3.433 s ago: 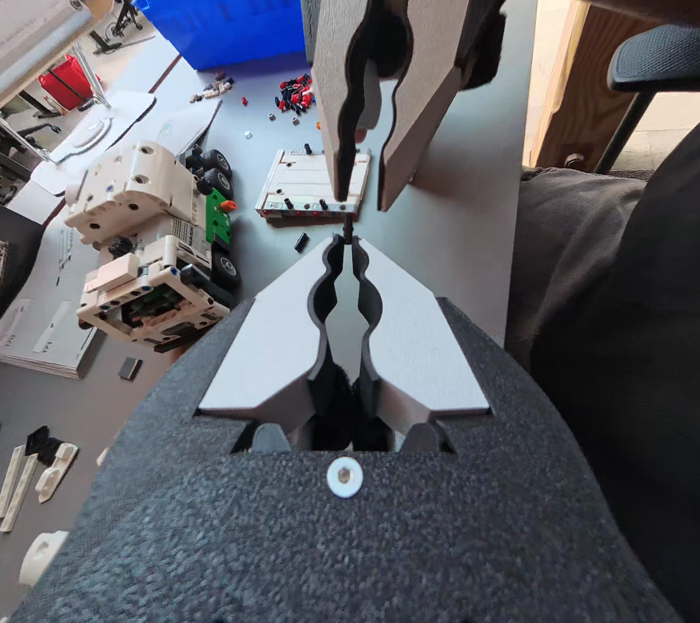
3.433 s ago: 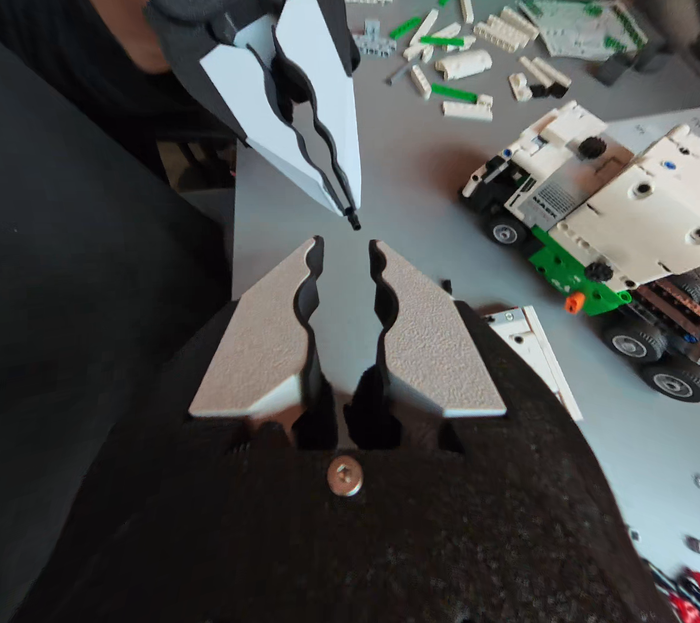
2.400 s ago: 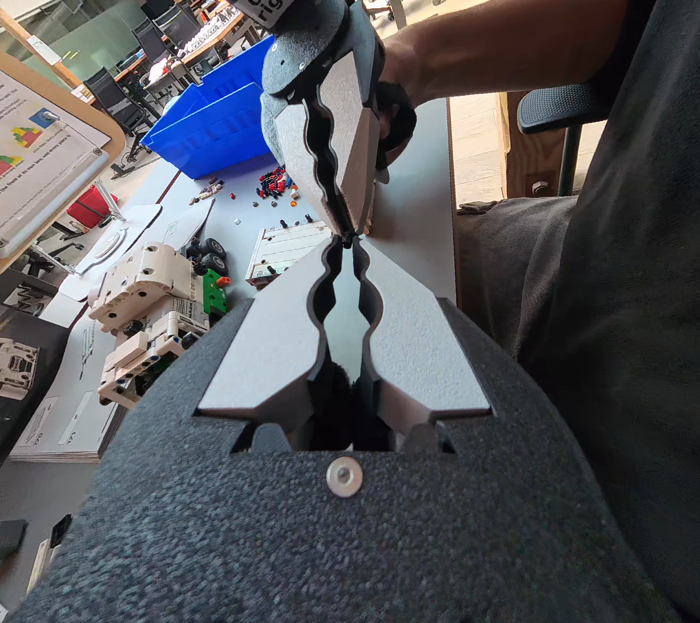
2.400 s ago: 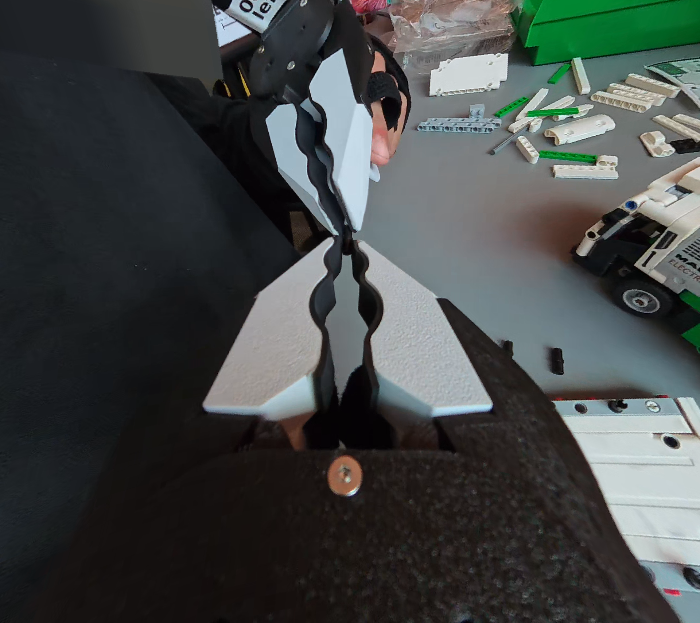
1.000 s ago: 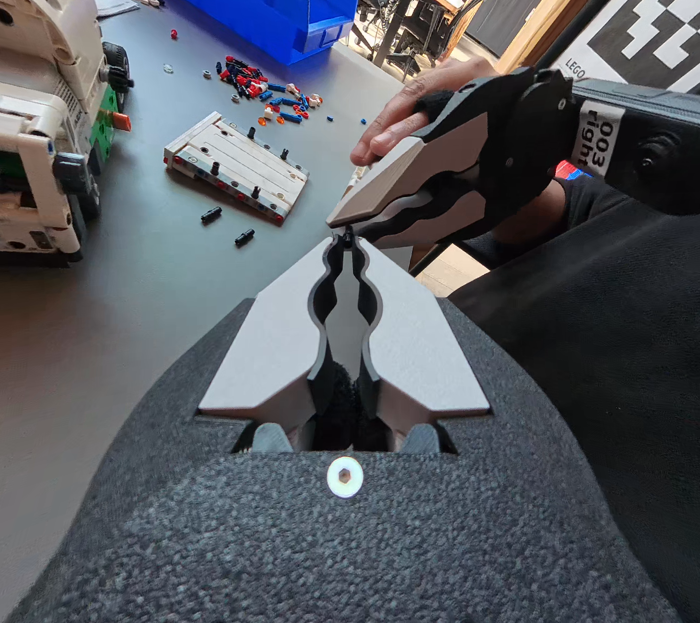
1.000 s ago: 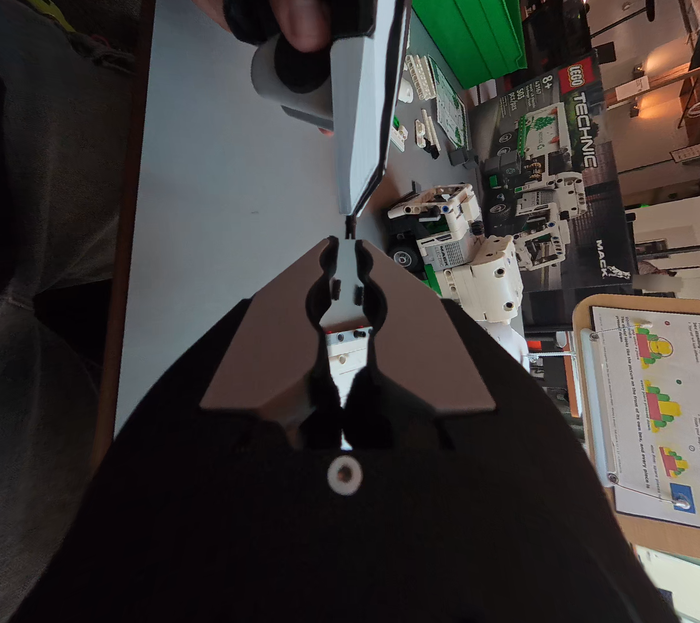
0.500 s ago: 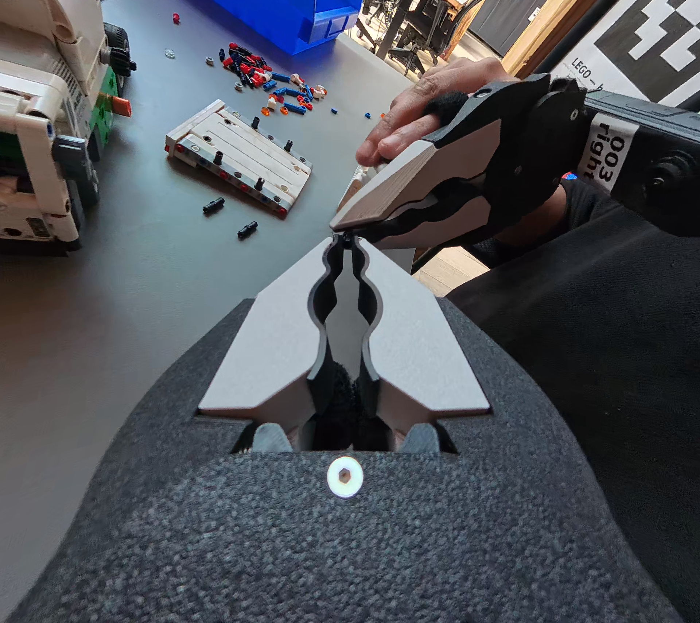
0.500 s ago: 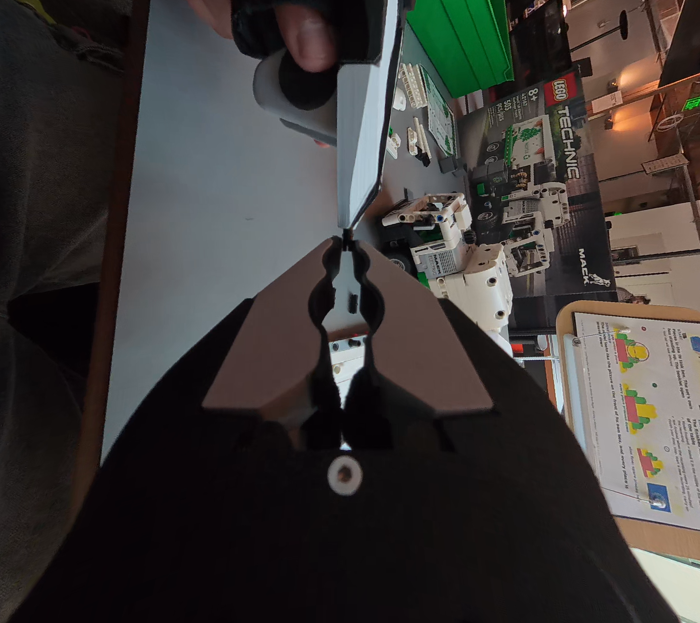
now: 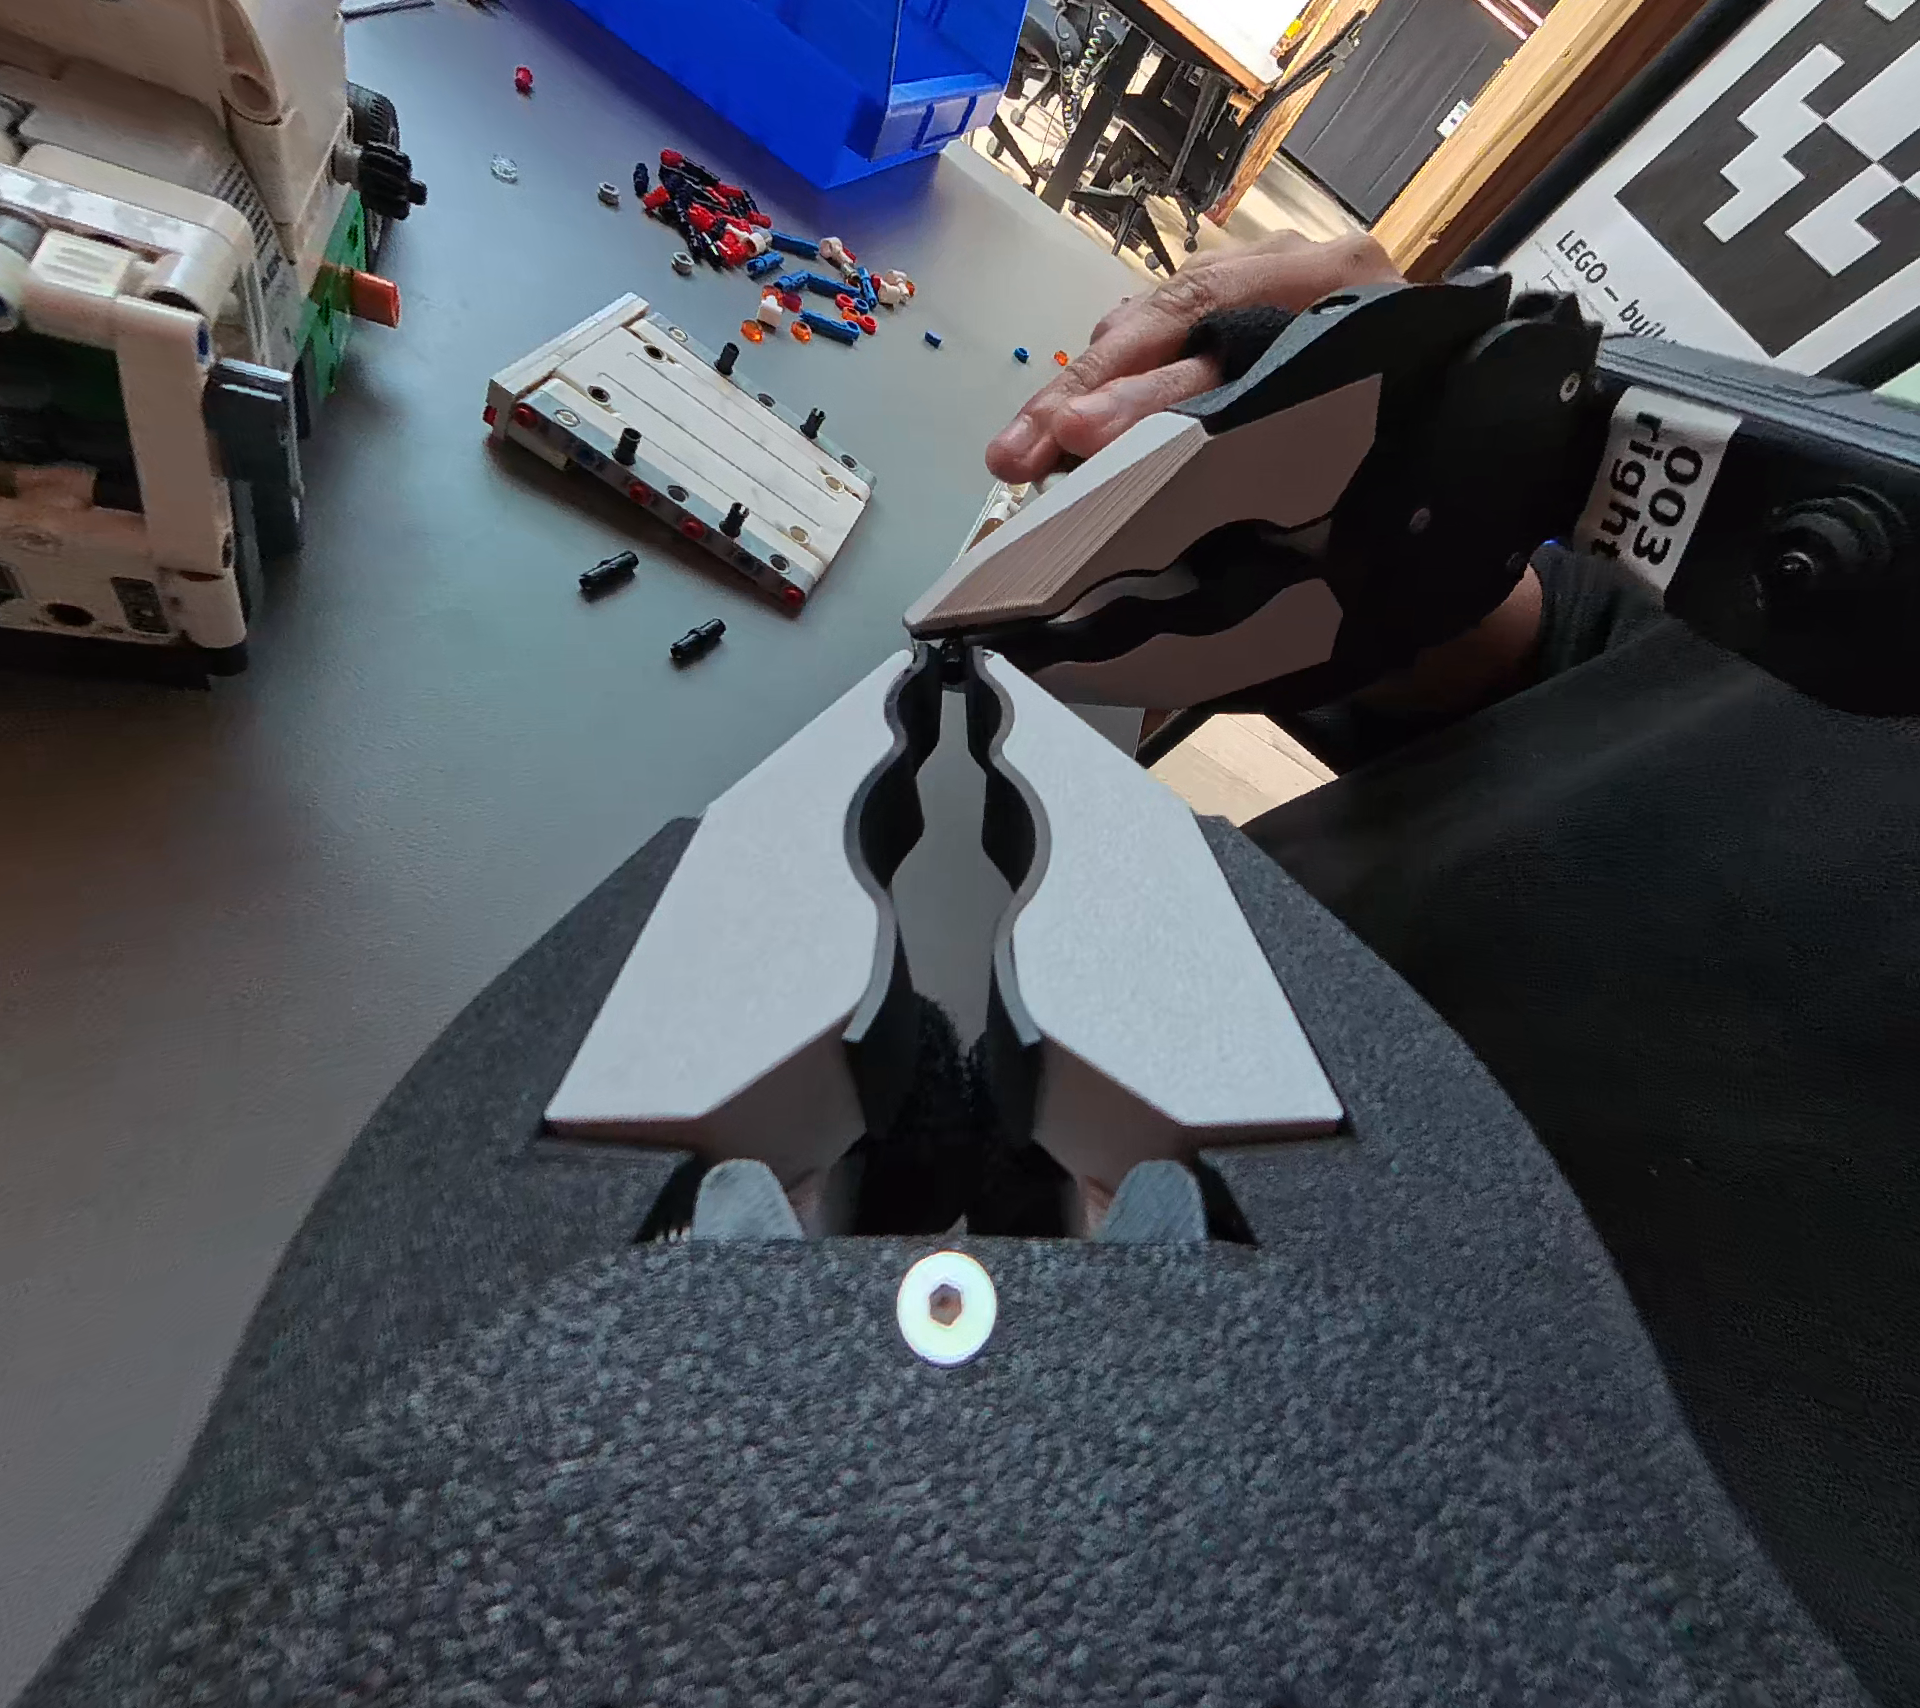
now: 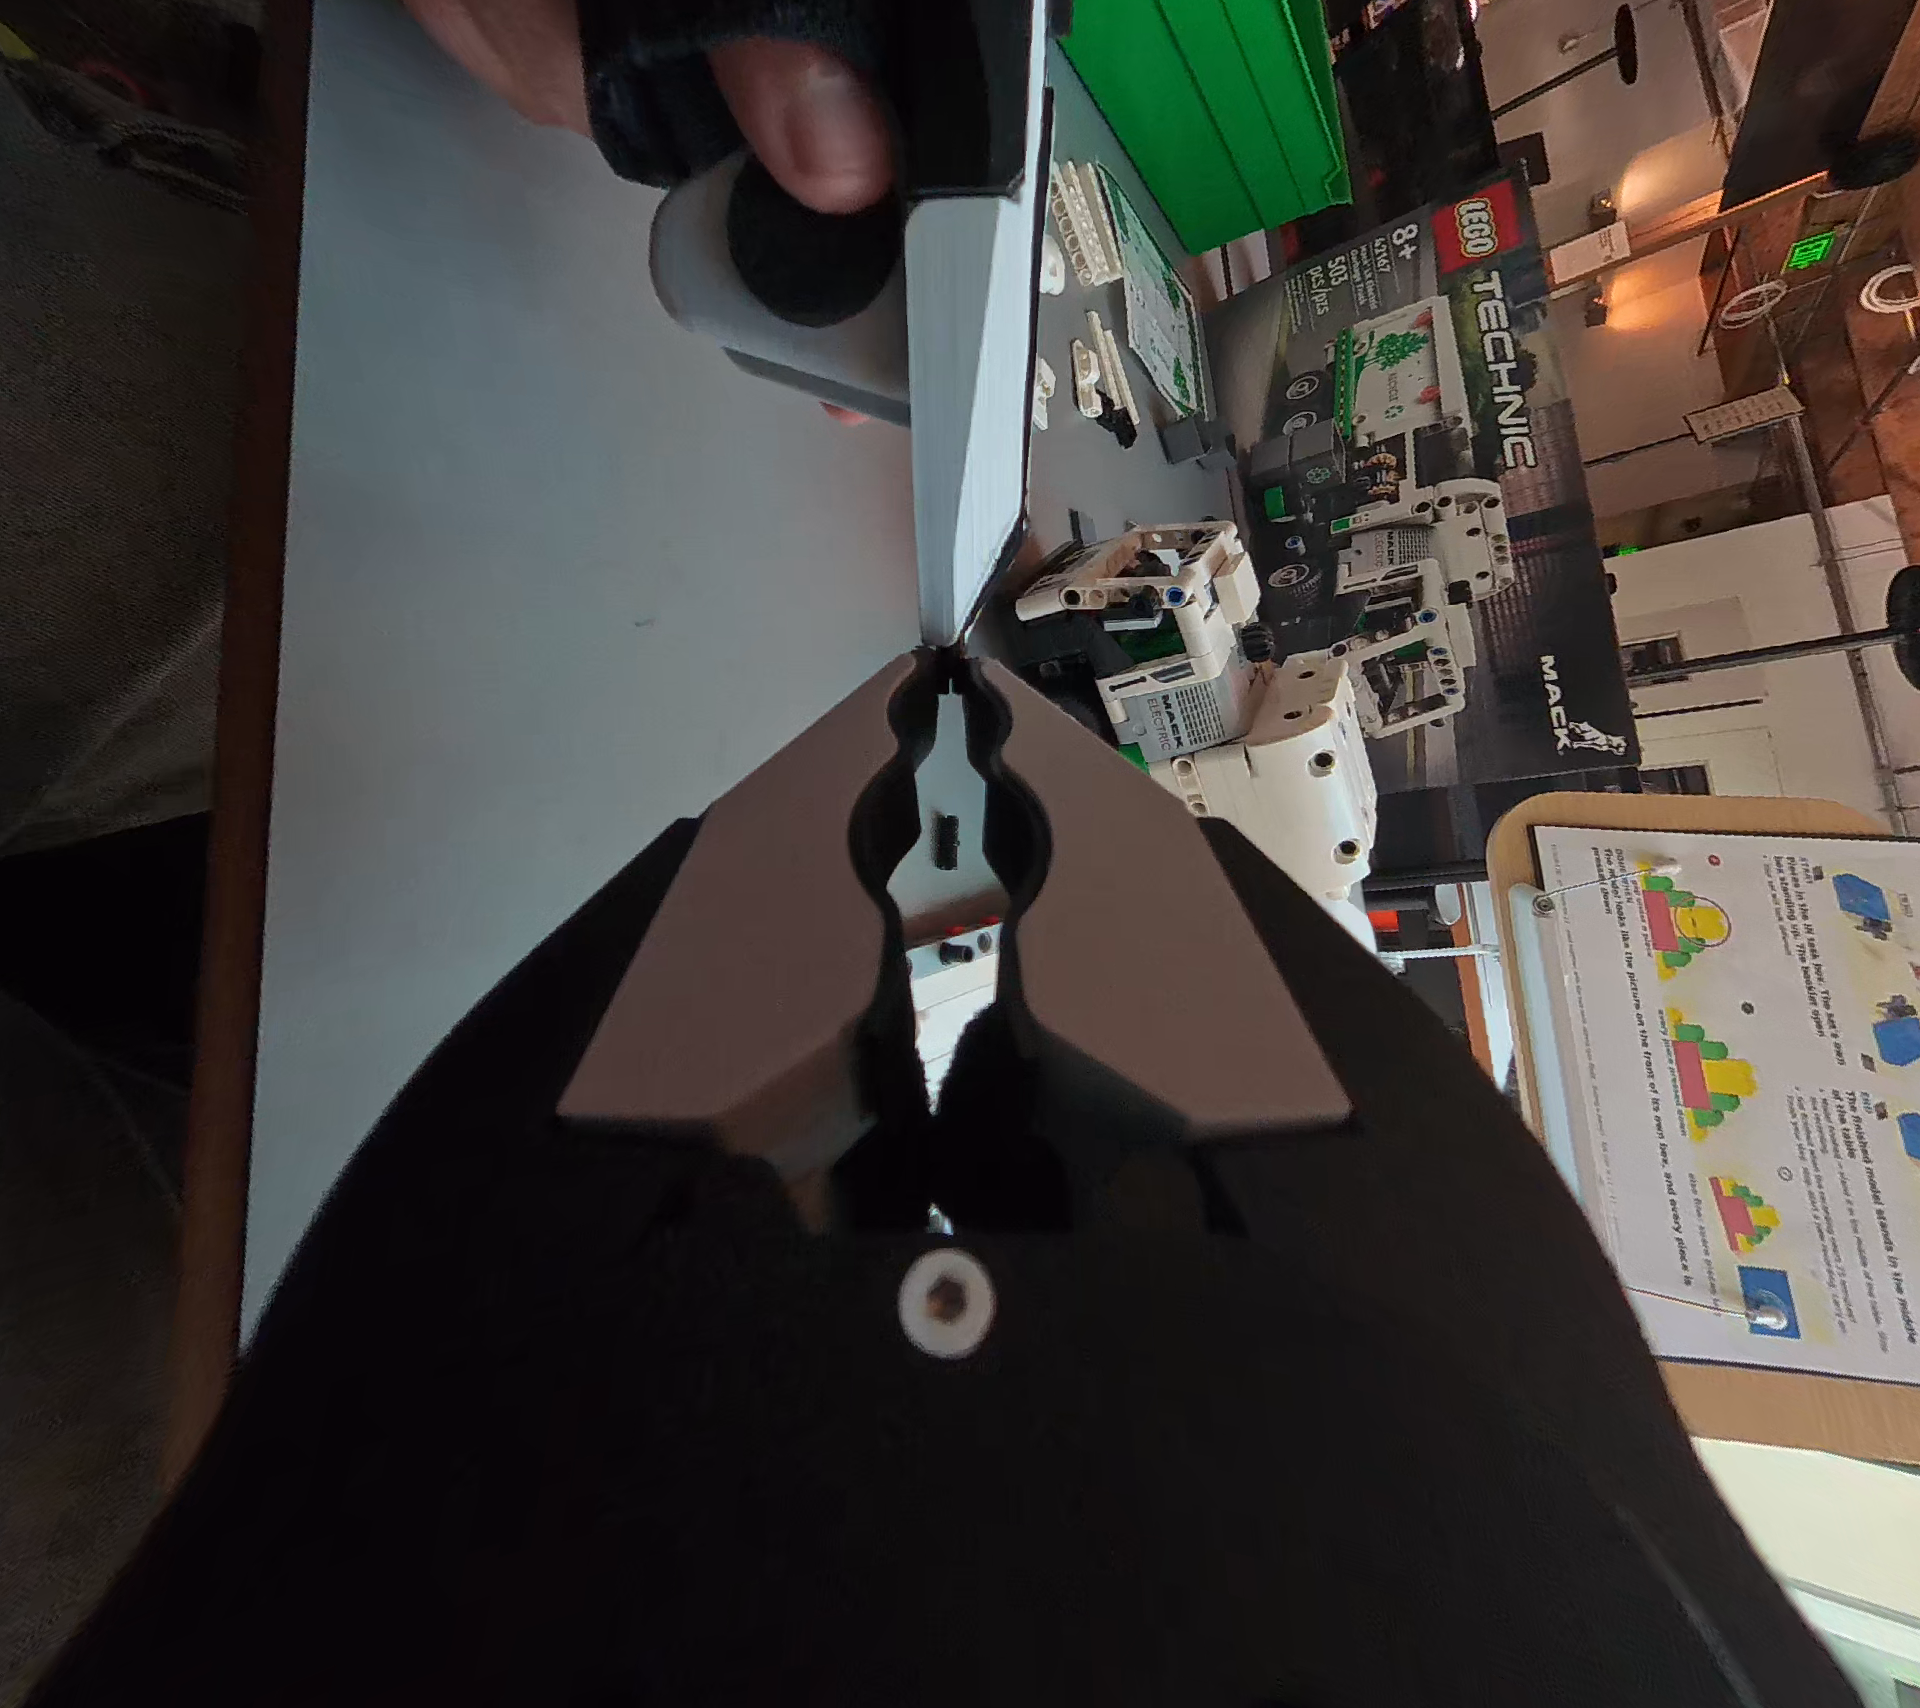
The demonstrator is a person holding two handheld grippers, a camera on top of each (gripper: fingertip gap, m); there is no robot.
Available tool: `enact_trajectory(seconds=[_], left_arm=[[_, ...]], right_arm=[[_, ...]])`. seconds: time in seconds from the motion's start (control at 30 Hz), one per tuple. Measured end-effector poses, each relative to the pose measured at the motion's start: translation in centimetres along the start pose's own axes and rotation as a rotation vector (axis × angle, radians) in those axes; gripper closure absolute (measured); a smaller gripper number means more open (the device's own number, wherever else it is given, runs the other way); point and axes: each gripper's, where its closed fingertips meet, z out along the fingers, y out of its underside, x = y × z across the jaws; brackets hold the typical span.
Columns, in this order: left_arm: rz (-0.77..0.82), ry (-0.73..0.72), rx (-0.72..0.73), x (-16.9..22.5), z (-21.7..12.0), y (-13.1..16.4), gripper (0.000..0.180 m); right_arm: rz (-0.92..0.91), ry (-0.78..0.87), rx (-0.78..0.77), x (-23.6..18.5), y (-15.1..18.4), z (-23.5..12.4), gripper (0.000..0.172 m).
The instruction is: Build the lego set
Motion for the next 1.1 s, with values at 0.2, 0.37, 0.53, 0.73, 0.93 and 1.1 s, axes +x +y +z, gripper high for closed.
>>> enact_trajectory(seconds=[0.2, 0.37, 0.53, 0.73, 0.93, 1.1], left_arm=[[0.030, 0.002, -0.002, 0.13, 0.02, 0.05, 0.177], [0.035, 0.006, 0.015, 0.23, 0.03, -0.14, 0.177], [0.095, -0.018, 0.010, 0.36, 0.18, -0.11, 0.177], [0.103, -0.021, 0.011, 0.38, 0.25, -0.13, 0.177], [0.091, -0.010, 0.017, 0.50, 0.30, -0.22, 0.176], [0.109, -0.030, 0.007, 0.41, 0.27, -0.05, 0.177]], right_arm=[[0.004, -0.029, 0.008, -0.15, 0.03, -0.37, 0.169], [-0.027, -0.012, 0.002, 0.07, 0.01, -0.44, 0.169], [-0.009, -0.040, -0.007, -0.05, 0.09, -0.56, 0.169], [-0.017, -0.036, -0.009, -0.01, 0.14, -0.61, 0.169], [-0.005, -0.038, 0.001, 0.09, -0.08, -0.65, 0.169], [0.029, -0.050, 0.009, -0.12, -0.07, -0.47, 0.169]])
